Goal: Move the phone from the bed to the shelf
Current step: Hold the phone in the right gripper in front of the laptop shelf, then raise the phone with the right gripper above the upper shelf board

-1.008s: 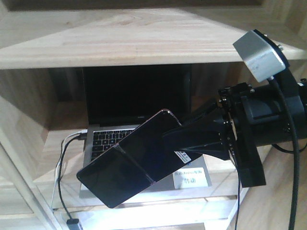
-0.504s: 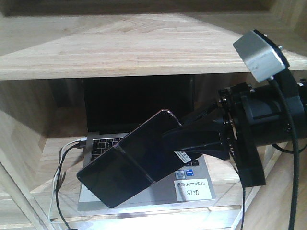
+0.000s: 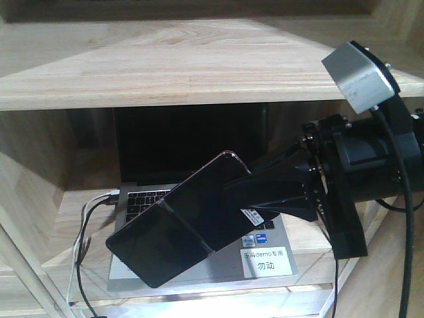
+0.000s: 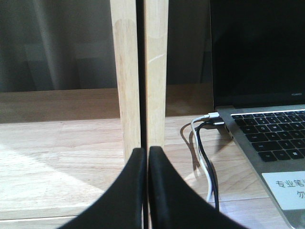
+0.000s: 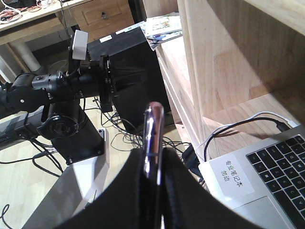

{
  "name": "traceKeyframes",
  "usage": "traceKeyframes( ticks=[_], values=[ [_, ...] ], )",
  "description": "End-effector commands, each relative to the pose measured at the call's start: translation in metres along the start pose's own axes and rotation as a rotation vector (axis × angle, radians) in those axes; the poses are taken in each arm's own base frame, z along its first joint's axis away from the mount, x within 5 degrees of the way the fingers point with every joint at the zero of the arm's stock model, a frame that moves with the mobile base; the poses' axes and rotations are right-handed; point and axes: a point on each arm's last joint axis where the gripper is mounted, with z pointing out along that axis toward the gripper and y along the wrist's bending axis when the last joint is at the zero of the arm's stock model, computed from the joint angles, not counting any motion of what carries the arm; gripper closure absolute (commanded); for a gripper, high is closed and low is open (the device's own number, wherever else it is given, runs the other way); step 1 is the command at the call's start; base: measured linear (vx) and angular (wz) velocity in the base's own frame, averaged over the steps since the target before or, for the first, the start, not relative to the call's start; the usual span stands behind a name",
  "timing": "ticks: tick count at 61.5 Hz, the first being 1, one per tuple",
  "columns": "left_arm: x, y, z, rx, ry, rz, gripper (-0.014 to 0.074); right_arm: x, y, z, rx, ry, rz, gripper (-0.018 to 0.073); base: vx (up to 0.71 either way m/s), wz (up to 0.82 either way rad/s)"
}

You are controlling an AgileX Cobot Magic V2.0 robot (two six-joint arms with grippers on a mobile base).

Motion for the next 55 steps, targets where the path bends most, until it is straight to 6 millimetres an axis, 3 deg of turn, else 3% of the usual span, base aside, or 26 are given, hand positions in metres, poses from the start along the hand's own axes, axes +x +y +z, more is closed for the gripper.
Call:
traceKeyframes(
  ticks=[1, 35, 55],
  values=[
    [-0.006, 0.001, 0.0, -0.01, -0.077, -0.013, 0.0596, -0.014, 0.016, -0.007, -0.077, -0.077, -0.027, 0.0561, 0.0, 0.0],
    [-0.006, 0.001, 0.0, -0.01, -0.077, -0.013, 0.0596, -0.018, 0.015, -0.008, -0.065, -0.117, -0.015, 0.0561, 0.0, 0.0],
    [-0.006, 0.001, 0.0, -0.01, -0.077, -0.013, 0.0596, -0.036, 0.018, -0.012, -0.099, -0.318, 0.03, 0.0561, 0.0, 0.0]
  ],
)
